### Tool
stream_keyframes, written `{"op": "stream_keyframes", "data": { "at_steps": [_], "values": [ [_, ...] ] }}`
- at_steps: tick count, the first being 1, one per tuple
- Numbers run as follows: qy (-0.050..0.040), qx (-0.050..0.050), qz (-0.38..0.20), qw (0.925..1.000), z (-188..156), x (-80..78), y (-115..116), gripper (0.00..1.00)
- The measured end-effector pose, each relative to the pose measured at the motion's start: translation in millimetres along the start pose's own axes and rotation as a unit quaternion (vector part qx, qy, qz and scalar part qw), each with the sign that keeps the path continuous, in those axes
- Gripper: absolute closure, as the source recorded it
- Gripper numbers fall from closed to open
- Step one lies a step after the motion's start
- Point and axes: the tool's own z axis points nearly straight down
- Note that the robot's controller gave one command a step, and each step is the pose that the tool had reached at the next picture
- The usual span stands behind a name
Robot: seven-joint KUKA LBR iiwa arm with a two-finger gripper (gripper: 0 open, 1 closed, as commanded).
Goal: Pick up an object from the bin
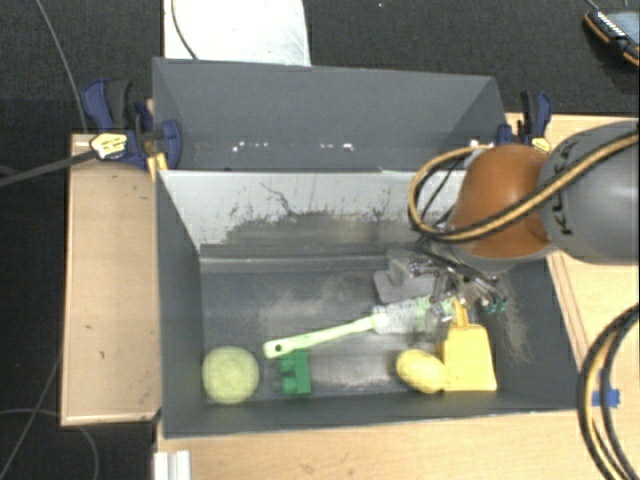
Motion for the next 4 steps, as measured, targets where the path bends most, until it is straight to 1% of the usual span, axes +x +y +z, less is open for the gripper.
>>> {"op": "stream_keyframes", "data": {
  "at_steps": [1,2,3,4],
  "values": [
    [-0.0106,0.003,-0.009,0.9999,-7,0.5,7,1.0],
    [-0.0106,0.003,-0.01,0.9999,-7,0.5,7,1.0],
    [-0.0095,0.003,-0.01,0.9999,-22,1.4,7,1.0],
    [-0.0084,0.002,-0.01,0.9999,-62,1.6,7,1.0]
  ]
}}
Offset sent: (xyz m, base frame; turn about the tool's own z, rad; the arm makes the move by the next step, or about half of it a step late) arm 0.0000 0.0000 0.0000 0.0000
